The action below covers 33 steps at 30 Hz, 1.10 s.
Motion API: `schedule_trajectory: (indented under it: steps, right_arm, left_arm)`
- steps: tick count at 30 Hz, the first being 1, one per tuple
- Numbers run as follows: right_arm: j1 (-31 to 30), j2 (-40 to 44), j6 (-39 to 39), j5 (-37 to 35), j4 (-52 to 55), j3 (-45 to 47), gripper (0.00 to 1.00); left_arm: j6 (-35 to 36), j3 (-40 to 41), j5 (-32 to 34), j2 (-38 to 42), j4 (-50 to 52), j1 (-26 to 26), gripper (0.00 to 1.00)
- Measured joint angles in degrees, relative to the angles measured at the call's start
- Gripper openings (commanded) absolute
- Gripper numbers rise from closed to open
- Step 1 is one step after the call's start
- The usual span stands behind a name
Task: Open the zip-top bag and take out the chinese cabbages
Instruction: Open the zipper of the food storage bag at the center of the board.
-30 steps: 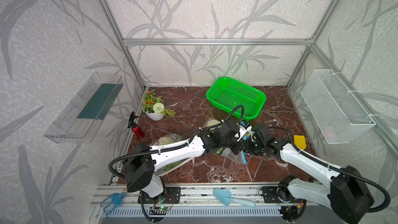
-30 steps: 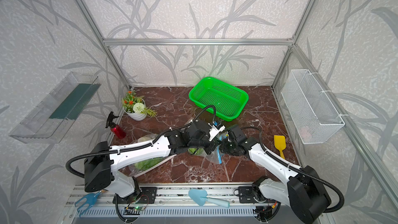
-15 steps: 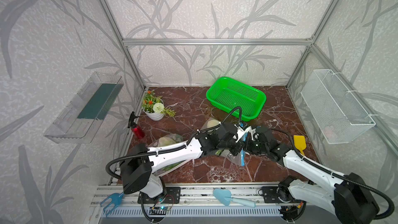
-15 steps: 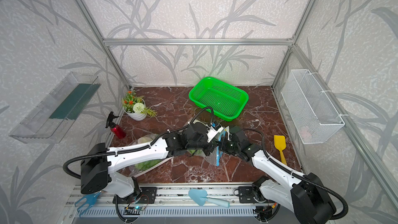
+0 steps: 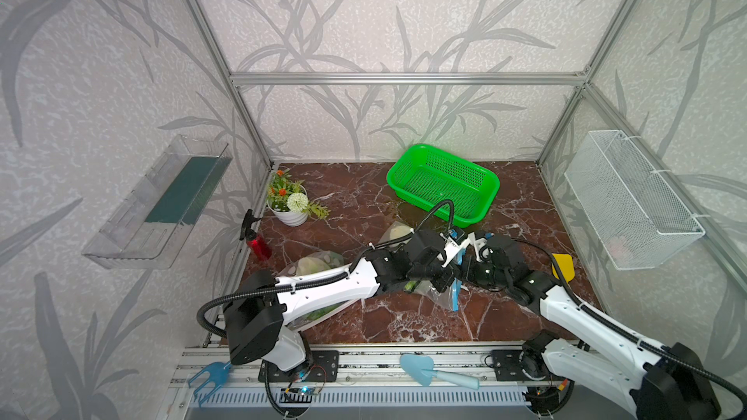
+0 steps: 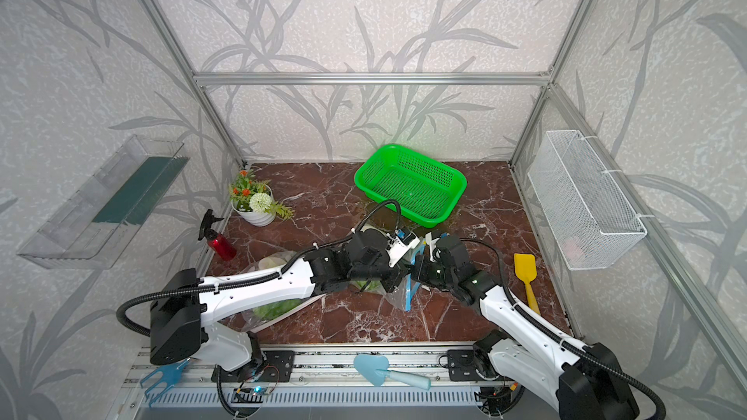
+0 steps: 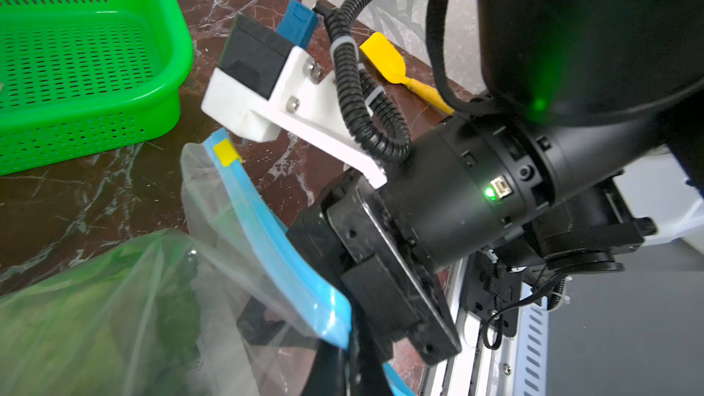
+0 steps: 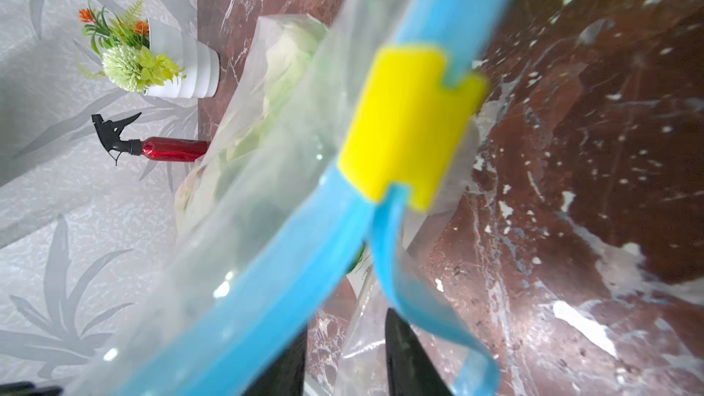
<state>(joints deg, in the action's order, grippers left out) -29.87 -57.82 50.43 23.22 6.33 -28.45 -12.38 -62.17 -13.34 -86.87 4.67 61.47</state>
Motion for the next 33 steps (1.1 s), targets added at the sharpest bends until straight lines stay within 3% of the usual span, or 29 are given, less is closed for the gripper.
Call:
schedule_trajectory:
  steps: [8,22,28,33]
  right_arm:
    - [-0.15,-6.56,4.72,5.18,-14.29,3.74,0.33]
    - [-1.22,-6.49,5.33,5.18,-16.06,4.7,0.28]
    - [-1.4,-3.06,5.53,3.78,-15.15,5.66,0.4]
    - [-0.96,-0.85,5.64,3.8,-14.32,7.23,0.41]
  left_arm:
    - [0.02,1.62,1.05,0.11,0.13,-0.92,0.0]
    - [5.4,1.79,5.55,1.68,1.81,0.7,0.0]
    - [7.19,1.79,6.21,3.96,-0.85,2.64,0.0]
    - [7.26,1.79,4.44,4.11,-3.61,3.45,0.0]
